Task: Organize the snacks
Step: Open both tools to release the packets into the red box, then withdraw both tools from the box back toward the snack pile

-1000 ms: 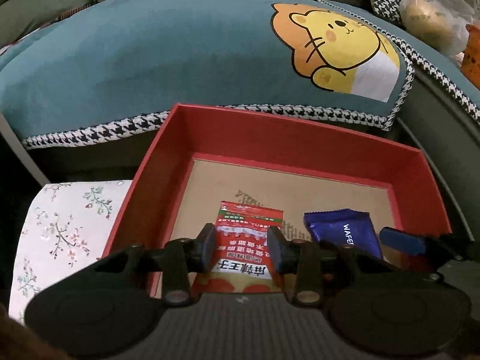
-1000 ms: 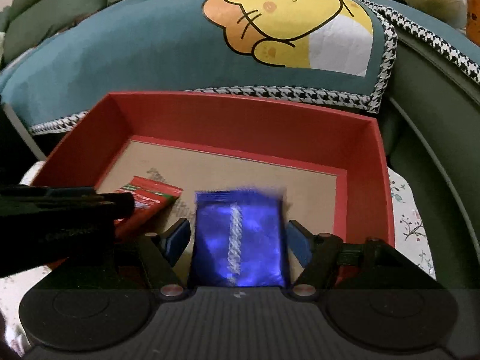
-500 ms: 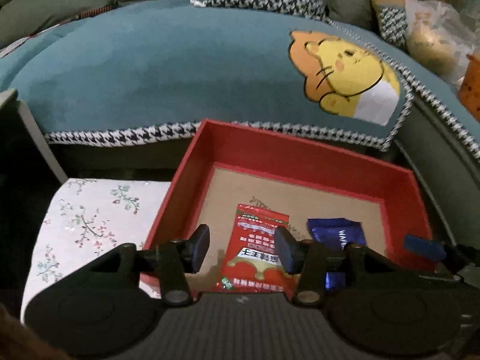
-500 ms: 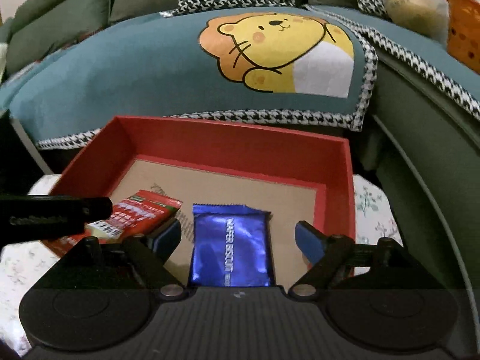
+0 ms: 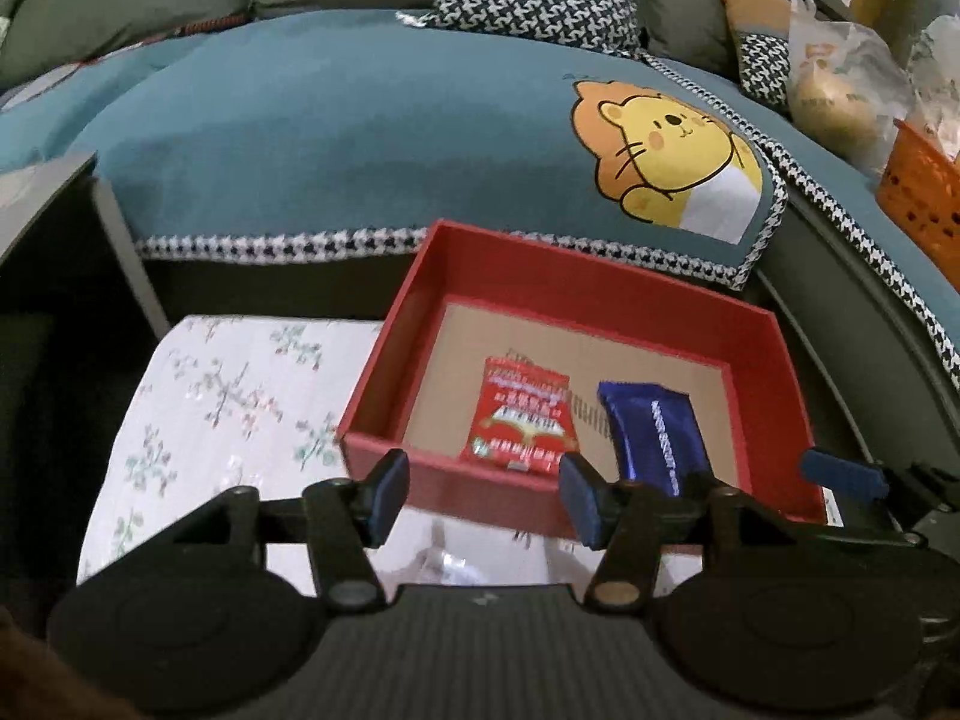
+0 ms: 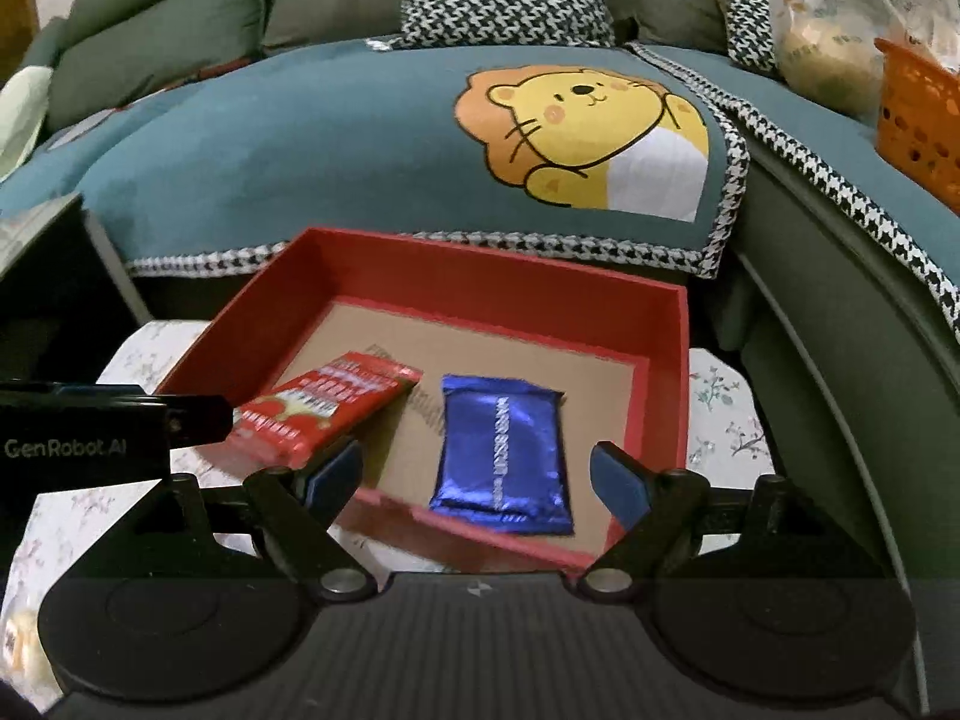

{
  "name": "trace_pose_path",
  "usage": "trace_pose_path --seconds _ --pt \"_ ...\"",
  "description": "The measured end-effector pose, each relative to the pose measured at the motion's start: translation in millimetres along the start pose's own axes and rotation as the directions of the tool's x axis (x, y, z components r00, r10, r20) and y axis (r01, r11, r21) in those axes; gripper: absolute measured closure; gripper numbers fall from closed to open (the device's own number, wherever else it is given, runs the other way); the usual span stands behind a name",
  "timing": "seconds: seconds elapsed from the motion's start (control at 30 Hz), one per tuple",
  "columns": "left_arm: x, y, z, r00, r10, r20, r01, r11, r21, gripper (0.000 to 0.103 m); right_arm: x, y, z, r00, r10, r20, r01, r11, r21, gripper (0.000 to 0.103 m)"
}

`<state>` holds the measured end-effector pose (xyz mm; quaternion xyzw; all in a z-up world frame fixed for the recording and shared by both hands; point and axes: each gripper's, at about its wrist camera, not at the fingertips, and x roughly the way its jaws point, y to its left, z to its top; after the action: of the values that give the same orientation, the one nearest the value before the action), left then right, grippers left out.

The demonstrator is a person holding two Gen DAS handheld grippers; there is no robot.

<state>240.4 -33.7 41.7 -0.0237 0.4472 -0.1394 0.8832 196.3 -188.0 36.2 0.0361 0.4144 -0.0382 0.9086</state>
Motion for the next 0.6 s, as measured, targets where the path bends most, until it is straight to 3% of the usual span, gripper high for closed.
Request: trace_pose_path --seconds 0.6 --pt "-37.6 23.1 -65.6 0.998 -0.02 -0.064 0.02 1.0 -0.01 0.019 -31.1 42.6 -52.7 0.993 0.077 -0.09 -0.082 0.995 -0.056 0.016"
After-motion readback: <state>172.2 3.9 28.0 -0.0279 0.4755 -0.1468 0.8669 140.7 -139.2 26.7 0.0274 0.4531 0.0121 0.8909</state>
